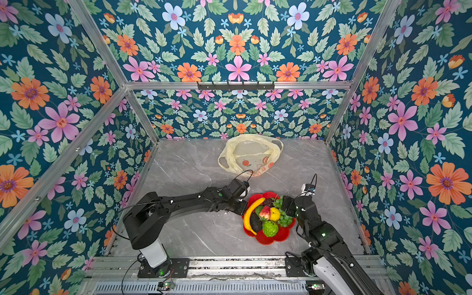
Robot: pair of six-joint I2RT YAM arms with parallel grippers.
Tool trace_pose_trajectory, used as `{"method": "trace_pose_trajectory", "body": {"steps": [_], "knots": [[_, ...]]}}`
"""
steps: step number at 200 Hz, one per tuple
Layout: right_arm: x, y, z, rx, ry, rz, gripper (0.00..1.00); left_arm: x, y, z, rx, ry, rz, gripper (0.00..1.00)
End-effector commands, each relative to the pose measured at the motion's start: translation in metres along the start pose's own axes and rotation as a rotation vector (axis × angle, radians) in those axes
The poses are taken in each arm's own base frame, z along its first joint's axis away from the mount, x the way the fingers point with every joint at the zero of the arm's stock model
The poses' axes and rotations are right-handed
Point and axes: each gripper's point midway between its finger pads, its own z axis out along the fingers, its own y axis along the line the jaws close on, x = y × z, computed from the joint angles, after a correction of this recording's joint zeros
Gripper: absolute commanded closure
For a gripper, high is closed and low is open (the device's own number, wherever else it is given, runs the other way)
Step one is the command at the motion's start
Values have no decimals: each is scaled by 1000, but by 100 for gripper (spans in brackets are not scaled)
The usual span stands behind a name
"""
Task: Take fruits out of the plastic bag
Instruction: Move the plate at the center of the table.
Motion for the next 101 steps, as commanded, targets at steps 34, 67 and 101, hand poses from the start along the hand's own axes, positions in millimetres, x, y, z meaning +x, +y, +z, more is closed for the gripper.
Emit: {"method": "trace_pose_trajectory", "body": {"steps": [34,67,101], "knots": [[0,-2,1,8,-5,17,8,-2,30,-1,-77,-11,-56,93],[2,-3,2,12,-2,16,8,-7,44,-6,-89,-34,-78,96],[2,-3,3,12,-1,16,8,-11,64,-12,-99,-58,-115,98]]}}
